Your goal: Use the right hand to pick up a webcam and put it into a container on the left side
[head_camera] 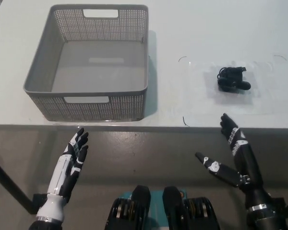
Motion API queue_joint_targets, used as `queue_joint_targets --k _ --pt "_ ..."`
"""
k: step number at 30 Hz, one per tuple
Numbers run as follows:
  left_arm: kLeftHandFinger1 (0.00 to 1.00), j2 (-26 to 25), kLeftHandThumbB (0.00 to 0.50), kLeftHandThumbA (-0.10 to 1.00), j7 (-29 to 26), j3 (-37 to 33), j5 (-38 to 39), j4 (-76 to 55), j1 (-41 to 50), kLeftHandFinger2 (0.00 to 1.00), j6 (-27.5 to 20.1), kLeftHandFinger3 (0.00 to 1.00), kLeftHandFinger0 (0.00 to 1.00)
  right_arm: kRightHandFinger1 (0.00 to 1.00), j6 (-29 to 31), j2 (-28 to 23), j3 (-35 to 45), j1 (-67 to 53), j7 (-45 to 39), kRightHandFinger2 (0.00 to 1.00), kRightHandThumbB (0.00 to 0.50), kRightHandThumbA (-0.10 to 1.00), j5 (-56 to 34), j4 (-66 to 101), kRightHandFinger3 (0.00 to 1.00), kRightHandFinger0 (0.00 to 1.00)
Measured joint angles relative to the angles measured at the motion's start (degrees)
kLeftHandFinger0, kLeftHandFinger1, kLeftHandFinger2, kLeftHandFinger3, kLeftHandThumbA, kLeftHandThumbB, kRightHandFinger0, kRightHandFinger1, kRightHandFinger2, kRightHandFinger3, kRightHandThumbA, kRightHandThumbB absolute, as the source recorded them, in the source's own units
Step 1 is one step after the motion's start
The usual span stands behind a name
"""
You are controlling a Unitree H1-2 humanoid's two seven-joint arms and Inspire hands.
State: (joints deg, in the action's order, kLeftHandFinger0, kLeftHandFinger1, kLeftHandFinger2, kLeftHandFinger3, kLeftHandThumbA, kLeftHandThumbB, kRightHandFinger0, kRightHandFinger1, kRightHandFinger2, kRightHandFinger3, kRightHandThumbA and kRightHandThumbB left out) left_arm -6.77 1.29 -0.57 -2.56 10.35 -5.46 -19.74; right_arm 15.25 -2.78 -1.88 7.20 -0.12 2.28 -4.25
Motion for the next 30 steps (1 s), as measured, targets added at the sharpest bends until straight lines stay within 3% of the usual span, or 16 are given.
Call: queue_joint_targets --k 3,5,7,10,11,15,19,22,27,30 --pt "1.0 -0.1 0.177 0.94 0.03 -0.02 -0.04 -0.01 0.09 1.0 -0.48 1.0 1.0 1.0 0.32 -0.29 1.69 0.36 0.91 1.0 0.152 0.89 1.25 3.43 1.0 1.0" --pt "1.0 -0.08 0.18 0.94 0.04 -0.09 -0.16 -0.17 0.34 1.0 -0.63 1.0 1.0 1.0 0.68 -0.96 3.15 1.42 1.8 1.0 0.187 0.96 2.82 5.26 1.0 1.0" --pt "1.0 -0.08 0.17 0.94 0.09 -0.23 -0.22 -0.27 0.6 1.0 -0.67 1.0 1.0 1.0 0.68 -1.87 4.16 2.47 2.28 1.0 0.186 0.88 3.99 6.7 1.0 1.0" --pt "1.0 -0.04 0.186 0.94 0.19 -0.49 -0.46 -0.5 1.16 1.0 -0.72 1.0 1.0 1.0 -0.35 -3.81 6.43 5.76 3.22 1.0 0.187 0.85 6.41 10.51 1.0 1.0" --pt "1.0 -0.03 0.178 0.95 0.23 -0.56 -0.48 -0.5 1.26 1.0 -0.74 1.0 1.0 1.0 -0.83 -4.2 6.88 6.65 3.42 1.0 0.226 0.85 7.05 11.32 1.0 1.0" --pt "1.0 0.0 0.187 0.96 0.59 -0.99 -0.59 -0.5 1.7 1.0 -1.1 1.0 1.0 1.0 -5.53 -6.87 8.97 11.93 3.67 1.0 0.269 0.81 10.31 14.73 1.0 1.0" --pt "1.0 0.0 0.197 0.98 0.79 -1.17 -0.6 -0.5 1.75 1.0 -1.11 1.0 1.0 1.0 -10.44 -10.07 9.55 17.56 3.43 1.0 0.377 0.77 12.56 15.49 1.0 1.0" --pt "1.0 0.08 0.183 0.98 0.88 -1.42 -0.71 -0.5 1.89 1.0 -1.11 1.0 1.0 1.0 -14.24 -11.99 9.32 22.32 2.81 1.0 0.408 0.75 13.86 14.81 1.0 1.0" --pt "1.0 0.3 0.172 0.96 1.03 -2.15 -1.02 -0.46 2.76 1.0 -1.14 1.0 1.0 1.0 -20.03 -15.69 6.65 32.25 1.09 1.0 0.415 0.68 16.81 9.11 1.0 1.0" --pt "1.0 0.34 0.165 0.96 1.08 -2.23 -1.05 -0.23 3.1 1.0 -1.16 1.0 1.0 1.0 -21.9 -17.85 3.6 38.25 0.01 1.0 0.483 0.77 18.51 2.51 1.0 1.0"
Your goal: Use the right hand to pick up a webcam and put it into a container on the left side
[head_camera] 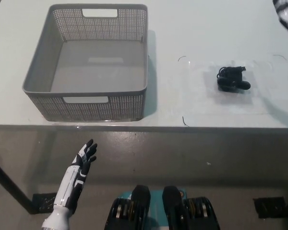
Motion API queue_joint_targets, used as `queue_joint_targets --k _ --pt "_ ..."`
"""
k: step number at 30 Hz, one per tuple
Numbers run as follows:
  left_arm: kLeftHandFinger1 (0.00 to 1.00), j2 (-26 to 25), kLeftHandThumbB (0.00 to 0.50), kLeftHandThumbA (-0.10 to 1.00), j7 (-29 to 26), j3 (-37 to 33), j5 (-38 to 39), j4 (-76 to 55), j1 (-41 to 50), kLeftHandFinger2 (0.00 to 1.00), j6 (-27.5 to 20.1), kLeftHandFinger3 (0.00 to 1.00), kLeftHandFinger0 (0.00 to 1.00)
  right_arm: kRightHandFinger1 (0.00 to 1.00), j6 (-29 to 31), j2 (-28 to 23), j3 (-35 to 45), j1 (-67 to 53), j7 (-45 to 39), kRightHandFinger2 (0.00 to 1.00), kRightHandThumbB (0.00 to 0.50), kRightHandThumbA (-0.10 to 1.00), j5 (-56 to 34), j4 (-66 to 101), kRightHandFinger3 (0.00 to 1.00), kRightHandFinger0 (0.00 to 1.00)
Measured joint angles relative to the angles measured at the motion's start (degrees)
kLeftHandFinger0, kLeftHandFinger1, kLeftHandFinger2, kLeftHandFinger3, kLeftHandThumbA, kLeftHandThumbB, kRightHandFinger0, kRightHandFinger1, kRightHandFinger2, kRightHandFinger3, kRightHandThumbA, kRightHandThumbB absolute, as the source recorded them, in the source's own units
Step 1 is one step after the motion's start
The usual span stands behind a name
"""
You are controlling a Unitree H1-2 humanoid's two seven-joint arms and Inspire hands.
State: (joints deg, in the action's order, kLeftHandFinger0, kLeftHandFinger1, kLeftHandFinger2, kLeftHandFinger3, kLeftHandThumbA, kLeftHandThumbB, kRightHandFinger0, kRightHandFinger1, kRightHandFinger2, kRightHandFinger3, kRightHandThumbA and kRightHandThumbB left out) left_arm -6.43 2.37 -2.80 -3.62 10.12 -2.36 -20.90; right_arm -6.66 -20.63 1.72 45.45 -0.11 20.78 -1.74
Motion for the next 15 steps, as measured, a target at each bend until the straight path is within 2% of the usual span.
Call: queue_joint_targets --k 1,6,12,15 --pt "1.0 0.01 0.168 0.97 0.02 -0.03 -0.02 0.1 0.01 1.0 -0.01 1.0 1.0 1.0 -0.76 -0.86 -1.58 2.21 -0.49 1.0 0.499 0.8 0.8 -3.43 1.0 1.0" --pt "1.0 0.0 0.176 0.96 0.03 -0.11 -0.09 0.17 0.03 1.0 -0.04 1.0 1.0 1.0 -3.19 -2.73 -8.8 11.38 -3.6 1.0 0.5 0.79 3.71 -17.86 1.0 1.0" --pt "1.0 0.03 0.175 0.97 0.08 -0.15 -0.09 0.19 0.32 1.0 -0.18 1.0 1.0 1.0 -4.61 -2.46 -16.21 20.87 -6.91 1.0 0.5 0.78 5.83 -35.92 1.0 1.0" --pt "1.0 0.06 0.179 0.98 0.08 -0.18 -0.27 0.23 0.48 1.0 -0.41 1.0 1.0 1.0 -4.78 -1.41 -19.01 24.72 -7.86 1.0 0.5 0.81 6.66 -44.07 1.0 1.0"
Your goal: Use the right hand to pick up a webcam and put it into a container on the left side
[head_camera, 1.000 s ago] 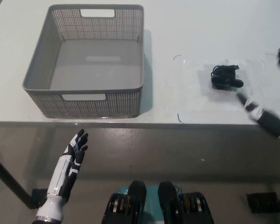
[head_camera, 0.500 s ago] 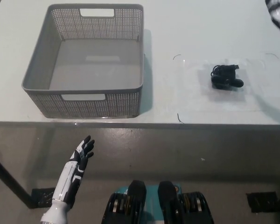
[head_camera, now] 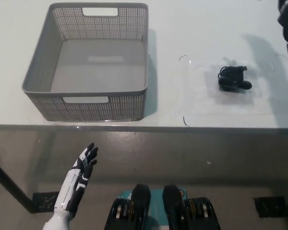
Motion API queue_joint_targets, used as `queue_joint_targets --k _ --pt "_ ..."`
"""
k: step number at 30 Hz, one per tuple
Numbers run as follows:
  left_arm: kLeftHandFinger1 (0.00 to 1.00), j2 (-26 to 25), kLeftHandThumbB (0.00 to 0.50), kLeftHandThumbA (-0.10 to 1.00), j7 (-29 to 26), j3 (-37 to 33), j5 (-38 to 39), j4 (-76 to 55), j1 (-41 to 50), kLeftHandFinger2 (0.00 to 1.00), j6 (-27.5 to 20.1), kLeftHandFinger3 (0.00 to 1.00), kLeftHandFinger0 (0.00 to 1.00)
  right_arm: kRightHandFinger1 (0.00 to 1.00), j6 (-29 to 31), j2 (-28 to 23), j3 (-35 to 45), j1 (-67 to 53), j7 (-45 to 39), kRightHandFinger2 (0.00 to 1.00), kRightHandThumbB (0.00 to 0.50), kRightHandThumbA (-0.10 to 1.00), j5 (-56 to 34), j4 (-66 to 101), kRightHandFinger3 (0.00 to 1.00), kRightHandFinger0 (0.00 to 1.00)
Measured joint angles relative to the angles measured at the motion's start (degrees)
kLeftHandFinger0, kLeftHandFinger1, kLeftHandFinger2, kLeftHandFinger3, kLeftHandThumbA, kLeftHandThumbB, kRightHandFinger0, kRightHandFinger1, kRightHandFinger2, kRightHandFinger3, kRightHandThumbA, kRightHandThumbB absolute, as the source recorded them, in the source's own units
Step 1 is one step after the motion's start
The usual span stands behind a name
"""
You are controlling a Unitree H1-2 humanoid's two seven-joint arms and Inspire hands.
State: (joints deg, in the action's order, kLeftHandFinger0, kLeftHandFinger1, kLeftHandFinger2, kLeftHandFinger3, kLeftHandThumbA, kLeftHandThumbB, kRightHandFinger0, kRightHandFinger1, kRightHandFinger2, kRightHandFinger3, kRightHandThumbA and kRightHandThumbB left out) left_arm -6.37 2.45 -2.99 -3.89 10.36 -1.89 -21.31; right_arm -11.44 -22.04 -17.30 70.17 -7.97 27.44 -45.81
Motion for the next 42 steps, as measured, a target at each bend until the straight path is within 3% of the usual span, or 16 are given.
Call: queue_joint_targets --k 16,42 --pt "1.0 0.09 0.184 0.98 0.0 -0.02 -0.68 0.0 0.41 1.0 -0.49 1.0 1.0 1.0 -0.46 4.28 -6.04 2.36 -3.09 1.0 0.5 0.86 0.89 -19.73 1.0 1.0" --pt "1.0 0.09 0.185 0.98 0.07 -0.01 -0.82 0.66 0.41 1.0 -1.13 1.0 1.0 1.0 1.47 5.42 -6.69 2.16 -3.91 1.0 0.489 0.88 0.08 -30.1 1.0 1.0"
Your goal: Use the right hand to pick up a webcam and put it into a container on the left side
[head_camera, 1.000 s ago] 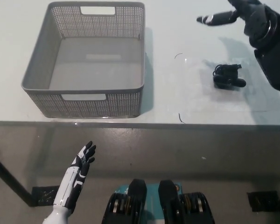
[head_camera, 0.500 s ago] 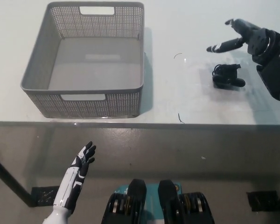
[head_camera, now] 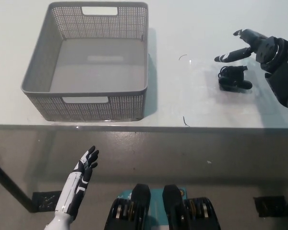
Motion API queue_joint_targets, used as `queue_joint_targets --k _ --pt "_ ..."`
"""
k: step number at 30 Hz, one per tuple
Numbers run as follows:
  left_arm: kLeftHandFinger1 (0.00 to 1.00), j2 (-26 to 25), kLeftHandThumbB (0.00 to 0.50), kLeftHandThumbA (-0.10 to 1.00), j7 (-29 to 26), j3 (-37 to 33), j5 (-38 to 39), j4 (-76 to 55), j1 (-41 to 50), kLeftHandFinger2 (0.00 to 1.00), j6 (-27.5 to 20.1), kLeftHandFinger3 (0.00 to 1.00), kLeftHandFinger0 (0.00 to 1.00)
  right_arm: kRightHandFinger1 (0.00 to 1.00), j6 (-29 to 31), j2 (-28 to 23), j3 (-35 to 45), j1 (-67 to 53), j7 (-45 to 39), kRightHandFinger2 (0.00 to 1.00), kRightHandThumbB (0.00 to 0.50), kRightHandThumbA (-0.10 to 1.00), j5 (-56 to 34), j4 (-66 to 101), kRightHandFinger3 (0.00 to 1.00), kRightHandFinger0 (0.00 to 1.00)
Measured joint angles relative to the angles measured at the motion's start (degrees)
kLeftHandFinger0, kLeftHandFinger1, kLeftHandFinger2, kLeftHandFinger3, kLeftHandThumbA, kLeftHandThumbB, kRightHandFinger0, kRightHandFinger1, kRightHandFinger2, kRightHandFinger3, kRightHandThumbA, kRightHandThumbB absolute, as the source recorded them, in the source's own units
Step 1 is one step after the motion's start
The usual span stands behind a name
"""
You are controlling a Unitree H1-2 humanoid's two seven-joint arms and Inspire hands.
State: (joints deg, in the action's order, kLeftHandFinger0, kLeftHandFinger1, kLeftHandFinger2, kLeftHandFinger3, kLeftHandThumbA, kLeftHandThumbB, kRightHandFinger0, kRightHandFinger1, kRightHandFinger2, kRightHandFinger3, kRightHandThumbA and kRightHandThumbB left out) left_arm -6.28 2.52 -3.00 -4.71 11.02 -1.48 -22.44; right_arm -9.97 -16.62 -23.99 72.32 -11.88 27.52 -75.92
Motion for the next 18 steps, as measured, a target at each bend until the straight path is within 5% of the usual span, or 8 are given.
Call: queue_joint_targets --k 18 --pt "1.0 -0.01 0.183 0.97 0.22 -0.01 0.01 0.24 -0.02 1.0 -0.04 1.0 1.0 1.0 1.25 2.31 0.32 -2.52 0.0 1.0 0.5 0.87 -1.17 -2.65 1.0 1.0"
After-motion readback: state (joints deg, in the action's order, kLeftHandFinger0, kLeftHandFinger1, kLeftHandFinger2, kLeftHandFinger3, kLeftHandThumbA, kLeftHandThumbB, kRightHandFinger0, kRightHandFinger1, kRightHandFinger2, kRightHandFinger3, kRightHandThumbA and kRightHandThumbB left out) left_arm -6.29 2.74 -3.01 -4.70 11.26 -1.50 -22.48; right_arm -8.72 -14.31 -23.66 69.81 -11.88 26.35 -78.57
